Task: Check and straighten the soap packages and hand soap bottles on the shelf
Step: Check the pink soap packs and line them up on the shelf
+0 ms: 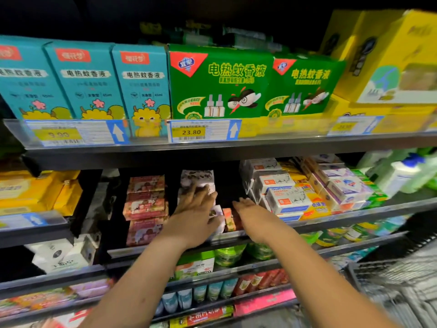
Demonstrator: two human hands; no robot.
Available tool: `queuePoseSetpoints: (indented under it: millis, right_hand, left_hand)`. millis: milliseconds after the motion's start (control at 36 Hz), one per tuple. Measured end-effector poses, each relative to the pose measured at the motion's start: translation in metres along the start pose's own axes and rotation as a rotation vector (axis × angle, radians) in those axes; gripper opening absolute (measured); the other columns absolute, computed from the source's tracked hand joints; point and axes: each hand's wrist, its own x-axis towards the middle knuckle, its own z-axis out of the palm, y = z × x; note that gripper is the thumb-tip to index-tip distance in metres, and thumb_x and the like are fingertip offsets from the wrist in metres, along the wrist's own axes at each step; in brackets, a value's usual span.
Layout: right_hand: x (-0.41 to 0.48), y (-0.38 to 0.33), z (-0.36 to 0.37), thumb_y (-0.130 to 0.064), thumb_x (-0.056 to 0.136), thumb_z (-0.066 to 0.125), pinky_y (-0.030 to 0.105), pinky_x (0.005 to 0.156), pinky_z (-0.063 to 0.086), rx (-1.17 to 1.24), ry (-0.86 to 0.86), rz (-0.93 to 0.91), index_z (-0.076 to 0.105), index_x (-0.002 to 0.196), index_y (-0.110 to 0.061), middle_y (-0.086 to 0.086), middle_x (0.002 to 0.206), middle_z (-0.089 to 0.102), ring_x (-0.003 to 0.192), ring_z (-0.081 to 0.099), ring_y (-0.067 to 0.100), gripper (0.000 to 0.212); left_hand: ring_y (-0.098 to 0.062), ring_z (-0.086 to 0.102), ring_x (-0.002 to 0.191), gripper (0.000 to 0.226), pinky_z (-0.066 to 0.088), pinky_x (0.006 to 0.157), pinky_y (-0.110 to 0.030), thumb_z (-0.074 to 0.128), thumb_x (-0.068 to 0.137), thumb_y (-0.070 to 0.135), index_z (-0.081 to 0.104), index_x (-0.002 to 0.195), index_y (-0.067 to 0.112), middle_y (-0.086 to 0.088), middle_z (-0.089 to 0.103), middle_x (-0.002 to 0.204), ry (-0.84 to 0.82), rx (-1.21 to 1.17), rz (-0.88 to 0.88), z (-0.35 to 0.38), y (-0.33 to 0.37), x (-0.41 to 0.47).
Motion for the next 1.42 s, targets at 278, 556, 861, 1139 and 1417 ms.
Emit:
queuePoseSetpoints:
  millis: [278,556,861,1139,1417]
  right_hand:
    - [0.011,0.0,-0.024,-0.008,0.086,0.063,0.033,0.089,0.048,-0.098,0.062,-0.038,0.057,0.134,-0.011,0.014,0.13,0.053,0.114,0.058,0.033,0.048]
    - [0.006,0.003,-0.037,-0.01,0.09,0.062,0.033,0.084,0.05,0.015,-0.031,-0.031,0.058,0.132,-0.02,0.011,0.119,0.062,0.107,0.061,0.031,0.043]
    - [-0.007,0.005,-0.042,-0.008,0.088,0.064,0.034,0.074,0.047,0.091,0.043,-0.095,0.05,0.107,-0.024,0.004,0.102,0.055,0.089,0.056,0.026,0.029]
    - [-0.04,0.02,-0.054,-0.017,0.097,0.063,0.027,0.076,0.047,0.537,0.331,-0.153,0.053,0.117,-0.027,-0.004,0.114,0.051,0.098,0.055,0.014,0.024]
    - [-0.056,-0.009,-0.042,-0.021,0.1,0.055,0.024,0.058,0.049,1.578,0.254,-0.102,0.074,0.078,-0.021,0.004,0.077,0.071,0.065,0.064,0.014,0.029]
  left_hand:
    - [-0.019,-0.01,0.152,0.064,-0.007,0.122,-0.036,0.023,0.102,0.055,0.009,0.158,0.028,0.003,-0.003,0.166,0.027,0.097,-0.004,0.007,0.004,-0.002]
    - [-0.019,-0.009,0.151,0.063,-0.002,0.124,-0.039,0.02,0.1,0.058,0.012,0.157,0.031,0.006,0.0,0.166,0.04,0.076,0.001,0.013,-0.002,-0.001]
    - [-0.018,-0.01,0.151,0.063,-0.002,0.124,-0.04,0.019,0.1,0.059,0.013,0.157,0.032,0.006,0.0,0.166,0.04,0.07,0.023,0.015,-0.006,0.001]
    - [-0.012,0.01,0.149,0.063,0.01,0.12,-0.03,0.036,0.097,0.059,0.02,0.154,0.037,0.008,0.02,0.161,0.057,-0.357,0.013,0.004,-0.016,-0.001]
    - [0.006,0.039,0.136,0.087,0.038,0.106,-0.016,0.086,0.072,0.006,0.05,0.13,0.059,0.03,0.042,0.144,0.254,-0.835,0.324,-0.028,0.006,-0.026]
